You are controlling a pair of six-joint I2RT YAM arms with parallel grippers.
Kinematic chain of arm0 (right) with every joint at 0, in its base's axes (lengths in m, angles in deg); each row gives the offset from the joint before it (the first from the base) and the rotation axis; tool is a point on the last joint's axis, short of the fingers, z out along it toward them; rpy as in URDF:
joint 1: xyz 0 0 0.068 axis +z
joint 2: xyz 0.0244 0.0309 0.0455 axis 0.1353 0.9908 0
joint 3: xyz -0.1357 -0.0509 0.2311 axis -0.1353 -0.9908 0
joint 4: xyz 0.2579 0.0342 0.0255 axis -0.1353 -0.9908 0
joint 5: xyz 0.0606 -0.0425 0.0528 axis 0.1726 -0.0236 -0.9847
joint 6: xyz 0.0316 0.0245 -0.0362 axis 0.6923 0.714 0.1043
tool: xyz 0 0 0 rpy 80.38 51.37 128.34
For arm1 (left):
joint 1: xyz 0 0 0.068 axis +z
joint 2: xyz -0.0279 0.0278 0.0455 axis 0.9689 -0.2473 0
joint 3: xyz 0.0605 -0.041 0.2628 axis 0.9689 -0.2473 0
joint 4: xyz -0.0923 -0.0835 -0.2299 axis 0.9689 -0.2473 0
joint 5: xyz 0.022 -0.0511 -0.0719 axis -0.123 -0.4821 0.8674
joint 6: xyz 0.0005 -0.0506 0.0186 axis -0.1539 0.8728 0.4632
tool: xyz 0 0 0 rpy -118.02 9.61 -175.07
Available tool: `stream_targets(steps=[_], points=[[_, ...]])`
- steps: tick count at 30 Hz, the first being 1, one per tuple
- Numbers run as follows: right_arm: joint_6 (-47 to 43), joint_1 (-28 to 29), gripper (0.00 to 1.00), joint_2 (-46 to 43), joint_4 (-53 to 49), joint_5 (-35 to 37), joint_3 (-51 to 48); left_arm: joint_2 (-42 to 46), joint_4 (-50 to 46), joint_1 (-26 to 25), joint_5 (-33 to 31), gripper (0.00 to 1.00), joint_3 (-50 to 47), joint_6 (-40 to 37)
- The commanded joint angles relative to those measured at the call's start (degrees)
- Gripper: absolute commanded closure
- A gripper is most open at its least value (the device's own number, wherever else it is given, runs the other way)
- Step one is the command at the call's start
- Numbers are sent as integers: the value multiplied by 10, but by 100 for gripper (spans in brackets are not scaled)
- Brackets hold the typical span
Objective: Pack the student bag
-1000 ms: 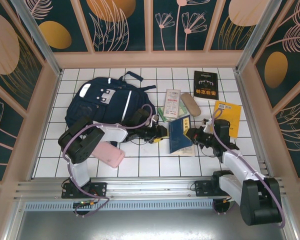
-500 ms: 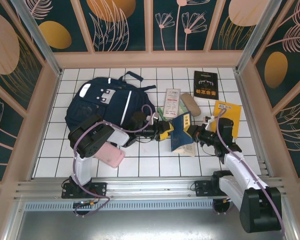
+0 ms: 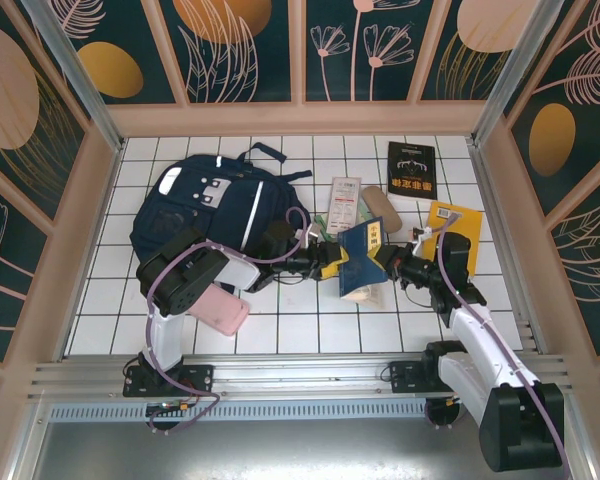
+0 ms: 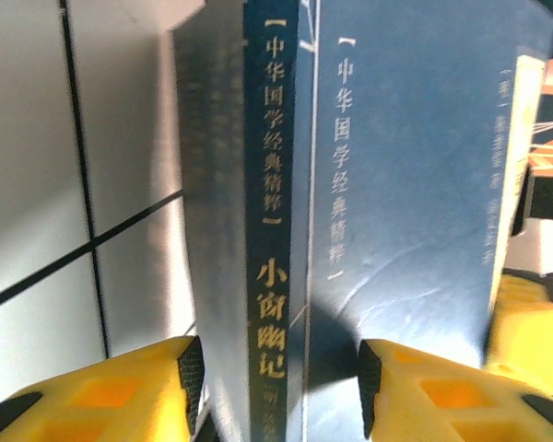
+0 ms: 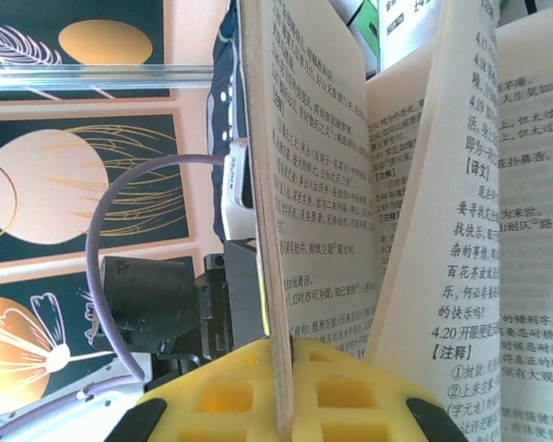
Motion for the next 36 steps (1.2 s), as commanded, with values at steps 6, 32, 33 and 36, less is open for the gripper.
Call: stream_targets(steps=[6,32,33,36], points=[[19,-2,100,-20,27,-11,-1,-39,276,1,-10,62,-10,154],[-213,-3,14,-57,-261,193,139,177,-255,15,-45,100,66,-246],[-208,-4,14,-60,-256,190,140,185,-257,17,-52,100,66,-243],[-168,-4,12,-89,-232,196,136,221,-184,21,-105,100,26,-174]])
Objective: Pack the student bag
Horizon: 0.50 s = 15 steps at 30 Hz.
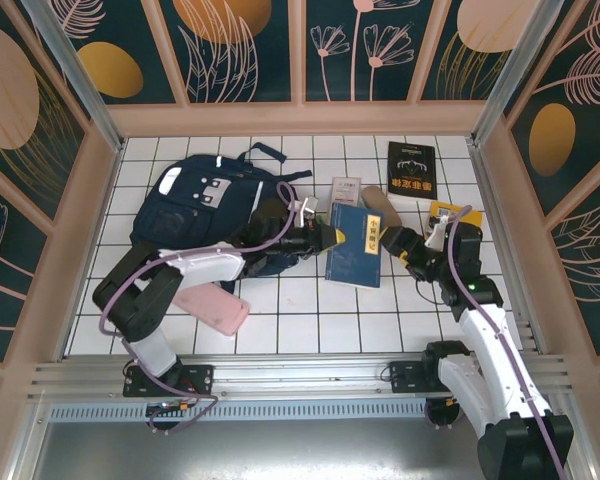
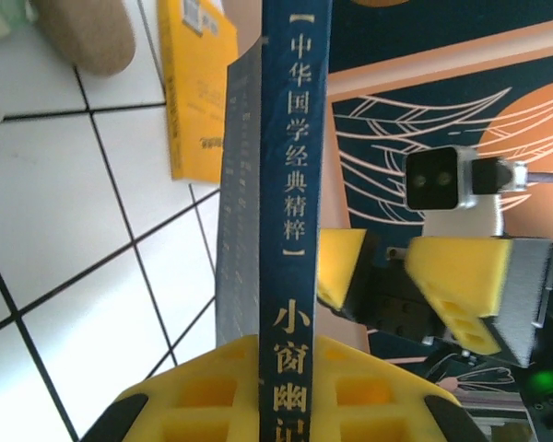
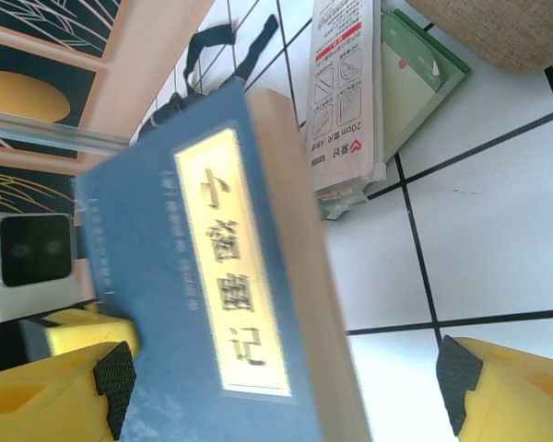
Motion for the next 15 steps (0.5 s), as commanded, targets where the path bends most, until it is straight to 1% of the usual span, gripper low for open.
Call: stream_targets(steps=[1,2,5,8,10,11,13,15], points=[[36,-1,10,-45,25,10,4,59,75,6,-75,100,-42,32],[61,-1,8,-60,45,7,-4,73,117,5,-107,100,-65,62],[134,3,5,-97,103,11,-32,95,196,5,-200,100,-111,135],[231,22,1,-148,206,46,-92,96,262,4,-261,100,-137,197],[280,45,1,-183,291,75,-136,90,297,2,-292,100,-143,229],[294,55,1,-186,333,76,-151,86,308,1,-300,100,-142,239],[320,78,2,-166,393,72,-166,76,330,-1,-313,100,-138,258],[336,101,2,-140,410,84,-164,67,354,-1,-326,100,-140,278]])
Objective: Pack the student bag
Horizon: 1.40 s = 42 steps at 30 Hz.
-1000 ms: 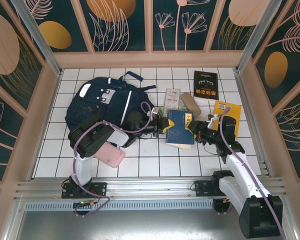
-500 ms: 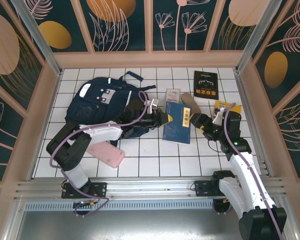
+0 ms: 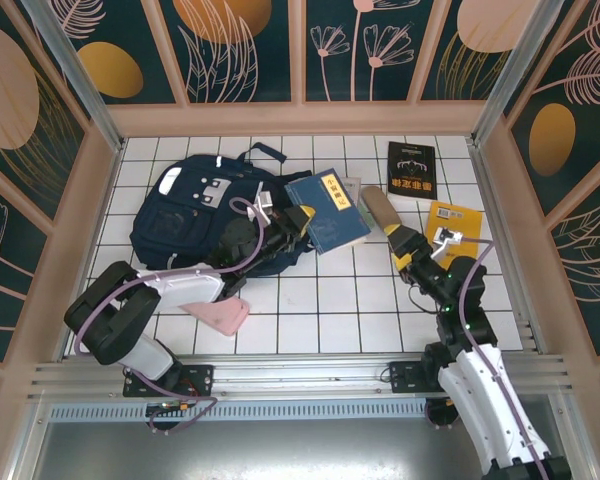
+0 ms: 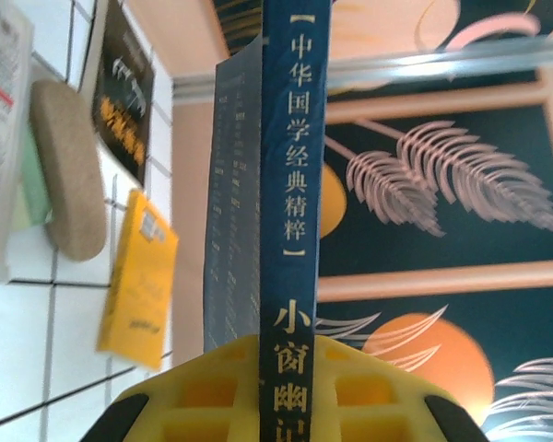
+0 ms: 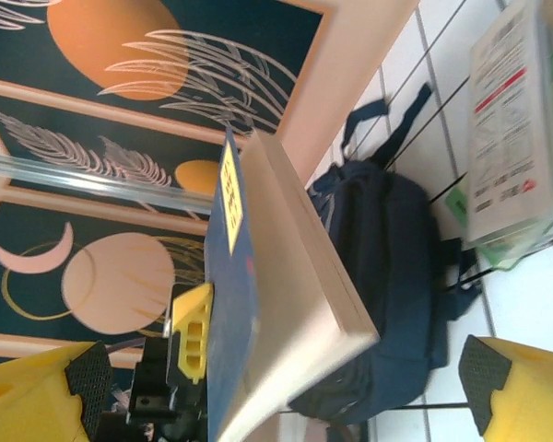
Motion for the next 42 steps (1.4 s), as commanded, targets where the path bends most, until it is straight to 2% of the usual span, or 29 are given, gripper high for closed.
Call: stream_targets(steps=[1,9,15,21,24,36,37,38,40,42], points=[[72,39,2,31,135,37,-3,-10,123,-2,-62,100,4,71],[75,135,1,134,259,86,22,-33,133,-10,-79,100,27,89],[46,184,1,228,312,88,75,-43,135,-16,-80,100,28,96],[10,198,7,268,279,123,123,-35,126,-22,-84,100,15,91],[4,199,16,274,274,145,131,-33,123,-25,-86,100,9,89],[-31,209,83,298,199,193,158,-32,105,-31,-79,100,20,59],[-44,208,92,295,175,204,164,-32,101,-31,-74,97,21,50],[-53,207,98,290,144,217,171,-30,95,-31,-72,88,19,40],[-82,199,100,274,88,238,181,-9,51,-27,-68,68,12,5],[-106,192,100,257,33,245,188,23,-35,-17,-60,58,12,-52]])
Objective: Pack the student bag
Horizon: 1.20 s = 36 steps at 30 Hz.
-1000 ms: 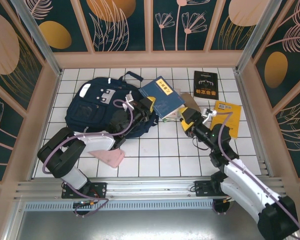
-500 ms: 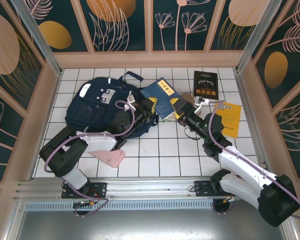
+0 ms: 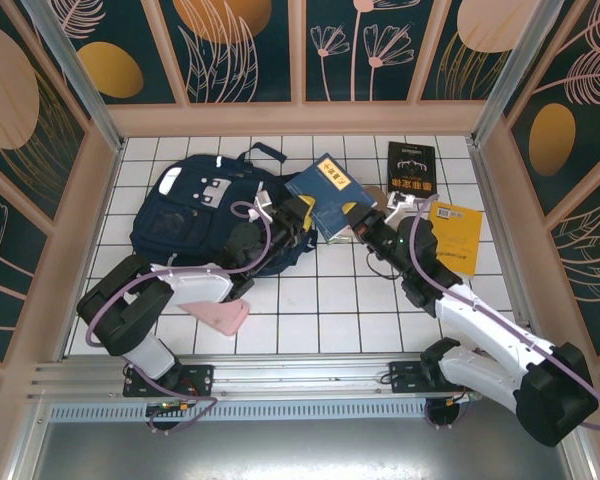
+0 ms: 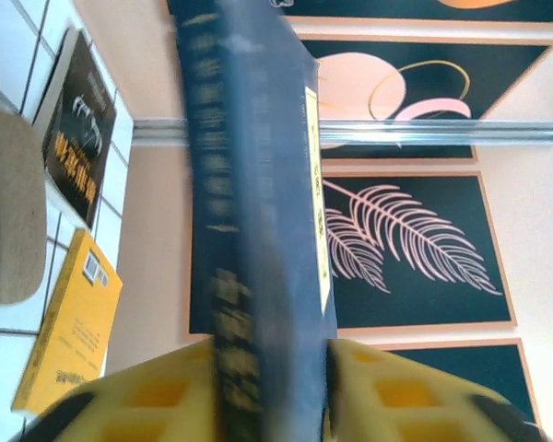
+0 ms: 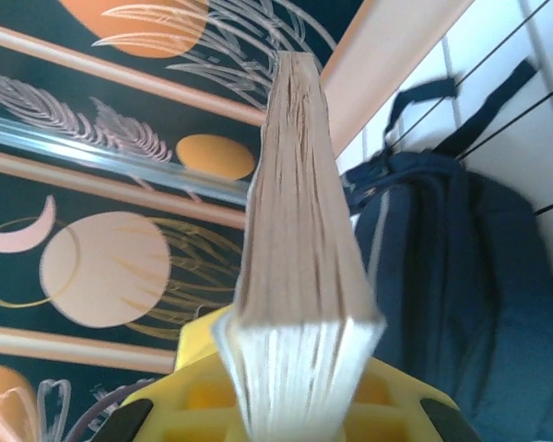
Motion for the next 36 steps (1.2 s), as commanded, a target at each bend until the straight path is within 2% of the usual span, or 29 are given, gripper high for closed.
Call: stream_targets(steps=[1,3,7,10,12,15,22,25,33,36], points=[[-65,-10,100,-39,-100,49,30,66,-124,12,26,56,7,-115],[-100,-33,100,-52,-176,60,45,109,-313,28,27,52,54,-231],[-147,-48,100,-68,-275,79,58,137,-601,32,-64,48,179,-447],[-175,-64,100,-77,-302,38,57,124,-714,56,-103,46,247,-544],[-194,-67,100,-85,-305,14,55,101,-759,100,-56,47,272,-570],[-213,-67,100,-105,-308,10,48,59,-767,171,72,47,282,-581],[-241,-67,100,-148,-294,-33,38,-61,-738,259,222,48,309,-600],[-246,-67,100,-156,-301,-40,37,-104,-735,280,239,48,319,-607],[-257,-68,100,-164,-302,-47,18,-142,-750,286,218,48,333,-622],[-260,-68,100,-161,-297,-51,13,-148,-732,286,249,49,328,-615]])
